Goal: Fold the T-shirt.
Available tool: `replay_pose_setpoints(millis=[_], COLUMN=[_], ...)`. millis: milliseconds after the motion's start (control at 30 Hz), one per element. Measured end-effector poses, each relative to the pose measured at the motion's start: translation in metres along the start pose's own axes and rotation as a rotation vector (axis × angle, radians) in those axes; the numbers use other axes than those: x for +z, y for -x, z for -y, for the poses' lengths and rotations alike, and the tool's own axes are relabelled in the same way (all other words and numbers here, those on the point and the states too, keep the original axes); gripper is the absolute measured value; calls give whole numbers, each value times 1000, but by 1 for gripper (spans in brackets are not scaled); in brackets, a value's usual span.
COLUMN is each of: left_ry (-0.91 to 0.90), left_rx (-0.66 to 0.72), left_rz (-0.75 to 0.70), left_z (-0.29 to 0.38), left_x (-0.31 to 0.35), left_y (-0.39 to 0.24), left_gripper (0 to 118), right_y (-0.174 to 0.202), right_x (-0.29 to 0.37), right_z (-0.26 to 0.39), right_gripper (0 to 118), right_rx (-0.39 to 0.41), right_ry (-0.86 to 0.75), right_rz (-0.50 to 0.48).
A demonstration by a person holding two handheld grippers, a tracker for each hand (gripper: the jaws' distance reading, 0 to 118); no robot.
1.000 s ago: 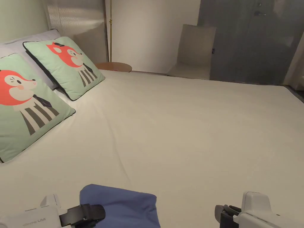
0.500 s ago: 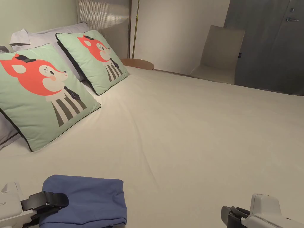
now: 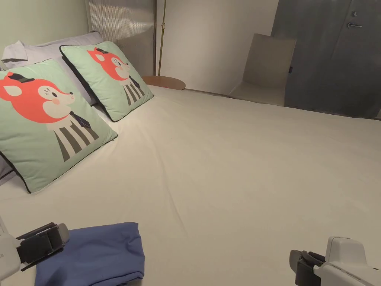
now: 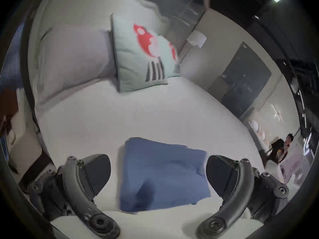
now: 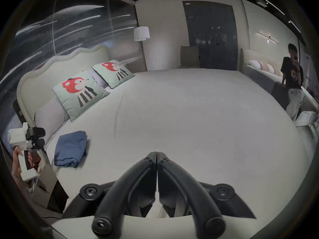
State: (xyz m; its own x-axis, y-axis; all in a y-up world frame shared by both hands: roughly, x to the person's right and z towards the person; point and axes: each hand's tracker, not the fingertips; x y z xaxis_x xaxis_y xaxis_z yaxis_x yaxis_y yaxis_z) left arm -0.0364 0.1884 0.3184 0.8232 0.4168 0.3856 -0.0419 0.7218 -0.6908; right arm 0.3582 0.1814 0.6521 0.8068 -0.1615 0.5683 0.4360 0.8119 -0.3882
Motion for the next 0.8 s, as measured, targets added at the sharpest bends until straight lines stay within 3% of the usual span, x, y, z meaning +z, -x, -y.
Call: replay_pose_setpoints(millis=[67,133,200,233,300,533,800], left_ry=[-1,8,52,60,66,-72,-505], left_rx=[-46,-90,-136,-162,-209,-388,-503], left_rz=[62,106,101,103,126,187,205], left_z=[8,21,36,46,63,101,82], left_x=[14,20,8,3,-5,-1,51], left_y=[-27,-59,-84,-101,-130,-235,-311], left_gripper=[108,76,28,15,0,0,0], right_y=[-11,-19,-29,-34,-45,-80,-96], right_x=[8,17,26,31,43,88,141], right_z=[0,0,1,2,3,-1,-41], right_gripper=[0,0,0,0,0,0,0], right_rx=[-15,-29,-28,-30,-25,33,96], right_ry=[-19,-37,-67,-78,-113,-278,-589], right_rz=[13,42,85,104,147,312,440])
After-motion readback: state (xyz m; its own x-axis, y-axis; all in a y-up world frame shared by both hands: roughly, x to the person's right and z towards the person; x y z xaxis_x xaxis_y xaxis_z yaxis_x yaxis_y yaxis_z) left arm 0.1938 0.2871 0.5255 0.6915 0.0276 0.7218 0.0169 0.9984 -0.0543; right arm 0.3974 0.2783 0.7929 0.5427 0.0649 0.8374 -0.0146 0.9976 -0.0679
